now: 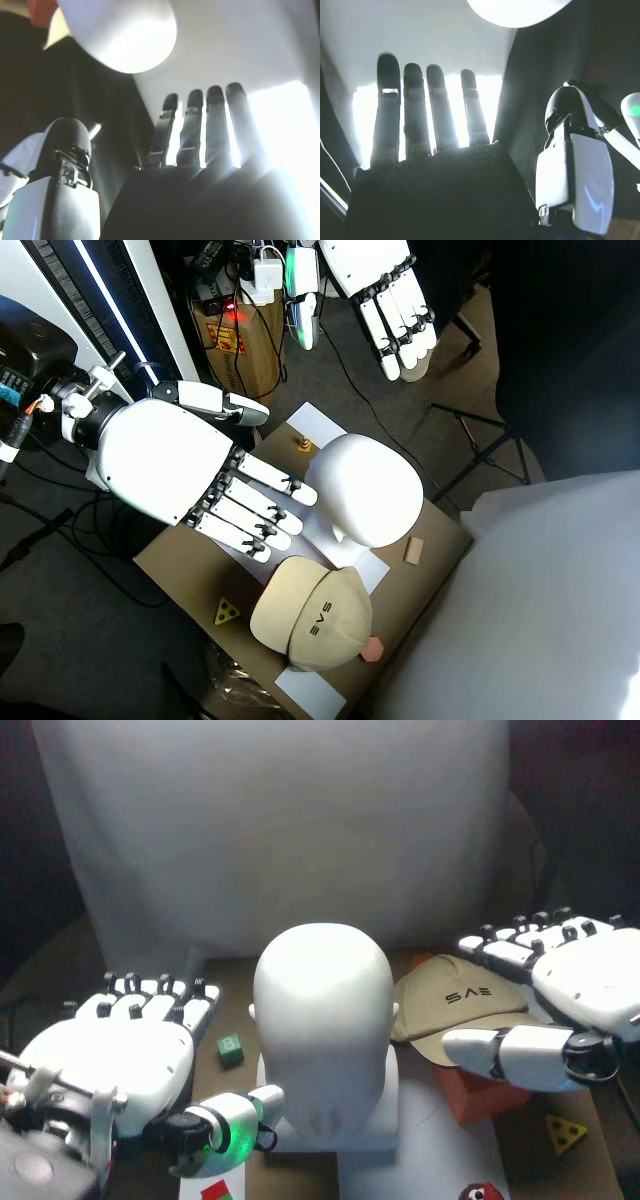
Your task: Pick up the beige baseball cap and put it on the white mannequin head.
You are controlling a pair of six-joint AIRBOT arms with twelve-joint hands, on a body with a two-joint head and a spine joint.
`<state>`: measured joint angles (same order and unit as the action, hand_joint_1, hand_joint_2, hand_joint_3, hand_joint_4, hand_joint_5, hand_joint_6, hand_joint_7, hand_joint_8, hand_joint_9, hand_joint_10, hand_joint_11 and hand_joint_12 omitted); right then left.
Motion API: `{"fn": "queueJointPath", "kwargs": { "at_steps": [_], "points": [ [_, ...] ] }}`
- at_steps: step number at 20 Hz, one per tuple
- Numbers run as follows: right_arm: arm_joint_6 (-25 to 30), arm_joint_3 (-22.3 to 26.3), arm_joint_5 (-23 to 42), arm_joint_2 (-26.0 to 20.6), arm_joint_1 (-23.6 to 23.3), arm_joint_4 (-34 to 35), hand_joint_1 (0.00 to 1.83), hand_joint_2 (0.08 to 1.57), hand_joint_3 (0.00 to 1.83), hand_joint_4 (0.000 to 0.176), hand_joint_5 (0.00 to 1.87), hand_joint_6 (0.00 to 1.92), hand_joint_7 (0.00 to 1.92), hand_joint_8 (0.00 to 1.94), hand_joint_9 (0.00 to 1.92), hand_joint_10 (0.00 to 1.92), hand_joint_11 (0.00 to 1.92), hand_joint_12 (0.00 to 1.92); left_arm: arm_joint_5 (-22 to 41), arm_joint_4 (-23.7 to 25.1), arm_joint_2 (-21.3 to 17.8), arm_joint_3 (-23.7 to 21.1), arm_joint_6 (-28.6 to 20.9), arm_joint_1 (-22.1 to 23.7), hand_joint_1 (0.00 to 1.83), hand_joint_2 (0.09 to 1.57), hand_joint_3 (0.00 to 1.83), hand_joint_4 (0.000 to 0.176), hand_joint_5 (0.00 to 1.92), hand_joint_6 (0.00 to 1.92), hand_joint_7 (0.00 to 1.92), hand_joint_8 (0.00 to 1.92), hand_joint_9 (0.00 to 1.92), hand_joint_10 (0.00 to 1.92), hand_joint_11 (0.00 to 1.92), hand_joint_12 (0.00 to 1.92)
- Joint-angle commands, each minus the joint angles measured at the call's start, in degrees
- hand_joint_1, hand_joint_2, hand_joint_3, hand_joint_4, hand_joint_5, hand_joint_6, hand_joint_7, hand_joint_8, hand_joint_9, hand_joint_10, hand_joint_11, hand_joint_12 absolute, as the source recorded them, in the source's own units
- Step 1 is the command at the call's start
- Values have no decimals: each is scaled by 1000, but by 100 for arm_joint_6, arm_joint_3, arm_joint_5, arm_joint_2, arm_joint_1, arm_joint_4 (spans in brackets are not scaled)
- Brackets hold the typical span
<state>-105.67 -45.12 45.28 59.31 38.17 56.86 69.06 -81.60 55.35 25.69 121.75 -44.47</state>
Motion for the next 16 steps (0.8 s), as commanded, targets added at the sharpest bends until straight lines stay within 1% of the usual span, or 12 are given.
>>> {"fn": "queueJointPath", "kwargs": {
  "at_steps": [1,3,4,5,6,7,9,10,11,13,14,16],
  "points": [
    [96,-30,307,7,-7,-454,0,1027,1,116,163,2,228,9,240,10,167,586,692,630,62,37,-232,-54,0,1141,50,41,0,0,0,0,0,0,0,0],
    [118,-237,349,99,101,-750,0,1024,0,115,164,2,234,9,241,9,167,587,1188,895,307,92,-839,-408,0,1146,49,41,0,0,0,0,0,0,0,0],
    [121,-343,426,171,173,-885,0,1016,0,115,164,2,234,9,241,8,166,588,1319,962,390,107,-977,-507,0,1147,49,40,0,0,0,0,0,0,0,0],
    [120,-455,559,262,260,-1025,0,988,0,111,163,1,234,7,240,6,169,590,1386,1156,481,135,-1057,-643,0,1149,48,40,0,0,0,0,0,0,0,0],
    [50,-613,732,420,397,-1180,14,972,0,103,161,0,231,4,239,5,174,593,1392,1315,525,164,-1145,-728,0,1149,47,40,0,0,0,0,0,0,0,0],
    [-97,-712,859,518,464,-1202,14,972,0,103,161,0,231,4,239,5,174,593,1413,1348,543,177,-1150,-753,0,1149,47,40,0,0,0,0,0,0,0,0],
    [-427,-983,1107,760,591,-1034,257,904,0,82,150,0,228,1,249,2,187,591,1467,1350,619,263,-1173,-843,0,1151,44,40,0,0,0,0,0,0,0,0],
    [-400,-1091,1074,829,615,-923,313,898,0,77,146,0,227,0,245,0,187,590,1489,1366,650,329,-1255,-891,0,1149,43,40,0,0,0,0,0,0,0,0],
    [-328,-1255,1140,934,671,-914,429,881,0,72,147,0,230,1,246,1,189,588,1529,1498,668,418,-1398,-971,0,1150,42,39,0,0,0,0,0,0,0,0],
    [-301,-1546,1243,1110,769,-915,541,866,0,72,147,0,231,1,245,0,193,587,1529,1519,667,528,-1494,-1007,0,1149,39,39,0,0,0,0,0,0,0,0],
    [-247,-1799,1291,1245,854,-914,629,859,0,71,146,0,229,1,245,0,191,585,1482,1449,670,597,-1483,-1026,0,1147,38,40,0,0,0,0,0,0,0,0],
    [54,-2110,1096,1381,939,-927,798,880,0,65,151,2,225,1,246,1,190,586,1440,1498,670,710,-1599,-1146,0,1147,36,40,0,0,0,0,0,0,0,0]
  ]
}}
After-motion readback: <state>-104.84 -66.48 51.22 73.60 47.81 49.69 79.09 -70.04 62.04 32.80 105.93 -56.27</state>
